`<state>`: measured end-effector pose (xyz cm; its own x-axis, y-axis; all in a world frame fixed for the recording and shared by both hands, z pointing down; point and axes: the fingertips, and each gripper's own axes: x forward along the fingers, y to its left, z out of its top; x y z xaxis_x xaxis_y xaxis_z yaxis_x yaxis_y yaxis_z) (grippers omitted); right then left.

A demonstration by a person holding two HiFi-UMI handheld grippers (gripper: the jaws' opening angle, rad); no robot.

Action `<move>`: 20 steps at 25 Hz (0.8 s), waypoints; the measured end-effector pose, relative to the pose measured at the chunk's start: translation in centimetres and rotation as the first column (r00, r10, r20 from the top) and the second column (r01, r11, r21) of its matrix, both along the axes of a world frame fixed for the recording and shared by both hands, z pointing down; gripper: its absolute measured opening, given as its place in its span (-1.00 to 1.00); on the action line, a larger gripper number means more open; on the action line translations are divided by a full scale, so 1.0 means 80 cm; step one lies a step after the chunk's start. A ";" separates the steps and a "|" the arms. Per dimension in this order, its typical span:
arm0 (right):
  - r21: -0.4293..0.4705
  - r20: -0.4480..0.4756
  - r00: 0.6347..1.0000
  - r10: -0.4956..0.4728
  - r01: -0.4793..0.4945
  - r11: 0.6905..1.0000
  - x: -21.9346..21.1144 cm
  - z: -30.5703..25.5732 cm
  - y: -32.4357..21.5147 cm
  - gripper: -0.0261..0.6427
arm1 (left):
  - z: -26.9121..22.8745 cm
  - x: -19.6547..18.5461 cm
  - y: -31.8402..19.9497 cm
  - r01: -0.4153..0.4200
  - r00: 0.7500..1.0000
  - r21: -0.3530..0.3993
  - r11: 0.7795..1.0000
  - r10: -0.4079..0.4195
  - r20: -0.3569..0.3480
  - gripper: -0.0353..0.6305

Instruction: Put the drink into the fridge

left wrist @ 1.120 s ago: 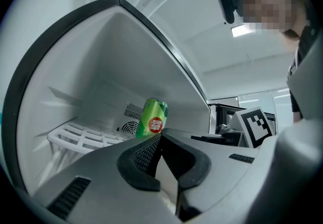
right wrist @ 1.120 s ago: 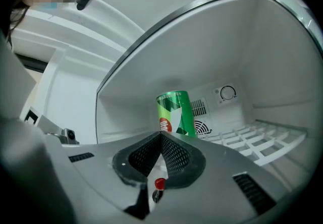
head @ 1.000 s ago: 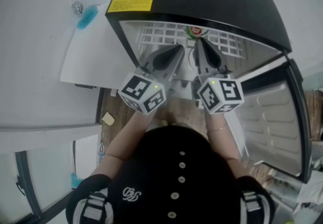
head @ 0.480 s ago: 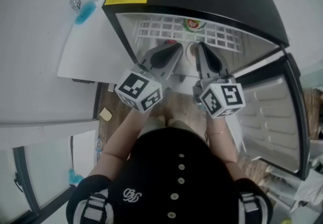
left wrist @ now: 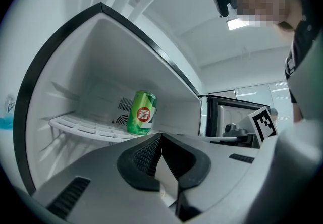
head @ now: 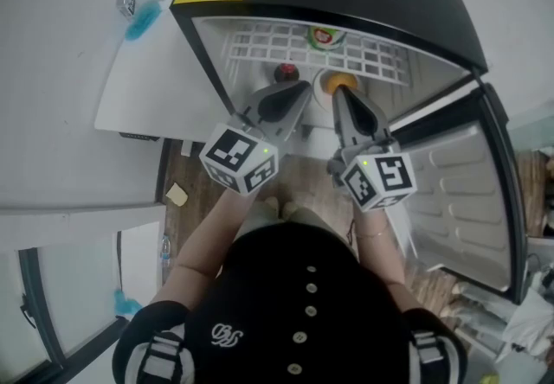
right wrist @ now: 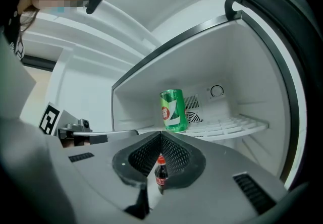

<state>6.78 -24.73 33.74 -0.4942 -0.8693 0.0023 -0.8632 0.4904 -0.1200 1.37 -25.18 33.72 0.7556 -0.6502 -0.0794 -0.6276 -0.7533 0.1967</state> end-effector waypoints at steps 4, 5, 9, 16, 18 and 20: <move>-0.019 -0.019 1.000 -0.017 0.017 1.000 0.001 0.011 0.007 -0.90 | 0.006 0.007 0.007 -0.004 0.999 0.009 1.000 0.003 0.040 -0.88; -0.021 -0.018 1.000 -0.020 0.020 1.000 0.002 0.013 0.009 -0.90 | 0.008 0.009 0.008 0.000 0.998 0.014 1.000 0.000 0.057 -0.88; -0.018 -0.027 0.999 -0.033 0.032 0.999 0.003 0.016 0.015 -0.90 | 0.011 0.010 0.013 0.001 0.998 0.016 1.000 -0.002 0.068 -0.88; 0.000 -0.067 0.997 -0.026 0.026 1.000 0.001 0.016 0.024 -0.90 | 0.012 0.014 0.013 0.002 0.997 0.007 1.000 -0.002 0.083 -0.88; -0.001 -0.070 0.997 -0.016 0.016 1.000 0.002 0.018 0.024 -0.90 | 0.013 0.017 0.013 -0.002 0.996 0.006 1.000 0.001 0.092 -0.88; -0.001 -0.062 0.998 -0.007 0.007 1.000 0.004 0.019 0.025 -0.90 | 0.014 0.018 0.014 -0.003 0.995 0.006 1.000 0.003 0.099 -0.88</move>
